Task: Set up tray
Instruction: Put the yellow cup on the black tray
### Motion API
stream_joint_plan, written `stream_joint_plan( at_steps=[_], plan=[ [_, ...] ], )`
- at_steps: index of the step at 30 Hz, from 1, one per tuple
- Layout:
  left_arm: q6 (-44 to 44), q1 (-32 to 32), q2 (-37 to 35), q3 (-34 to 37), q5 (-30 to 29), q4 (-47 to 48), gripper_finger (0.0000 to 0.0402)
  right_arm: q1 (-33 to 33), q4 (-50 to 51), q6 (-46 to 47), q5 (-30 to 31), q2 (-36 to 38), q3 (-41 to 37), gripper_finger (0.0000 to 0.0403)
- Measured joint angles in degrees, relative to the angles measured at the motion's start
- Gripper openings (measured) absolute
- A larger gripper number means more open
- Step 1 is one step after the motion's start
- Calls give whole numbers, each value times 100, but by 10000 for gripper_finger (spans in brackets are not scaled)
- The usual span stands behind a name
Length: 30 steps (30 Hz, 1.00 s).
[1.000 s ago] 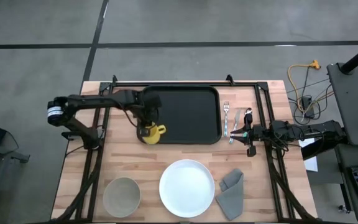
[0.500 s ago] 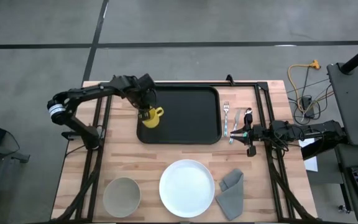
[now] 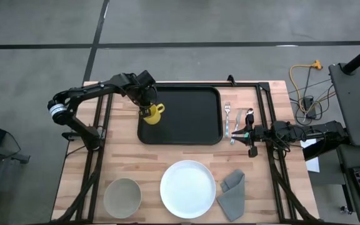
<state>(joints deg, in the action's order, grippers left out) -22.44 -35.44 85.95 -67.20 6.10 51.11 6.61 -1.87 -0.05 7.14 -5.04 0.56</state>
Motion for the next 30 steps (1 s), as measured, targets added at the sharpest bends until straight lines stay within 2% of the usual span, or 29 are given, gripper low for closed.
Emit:
stream_joint_plan(
  at_steps=[7,15,22,26,30],
  plan=[
    [-24,-124,2,0,3,-5,0,1,1,2,2,0,1,70],
    [-70,-579,4,-39,0,-71,0,0,0,2,0,0,2,79],
    [-141,-909,4,-72,-5,-117,0,2,0,2,1,0,2,72],
    [-192,-963,280,-430,0,29,0,2,0,2,2,0,0,68],
    [-195,-966,940,-1156,26,530,0,2,0,2,0,0,1,71]
  ],
)
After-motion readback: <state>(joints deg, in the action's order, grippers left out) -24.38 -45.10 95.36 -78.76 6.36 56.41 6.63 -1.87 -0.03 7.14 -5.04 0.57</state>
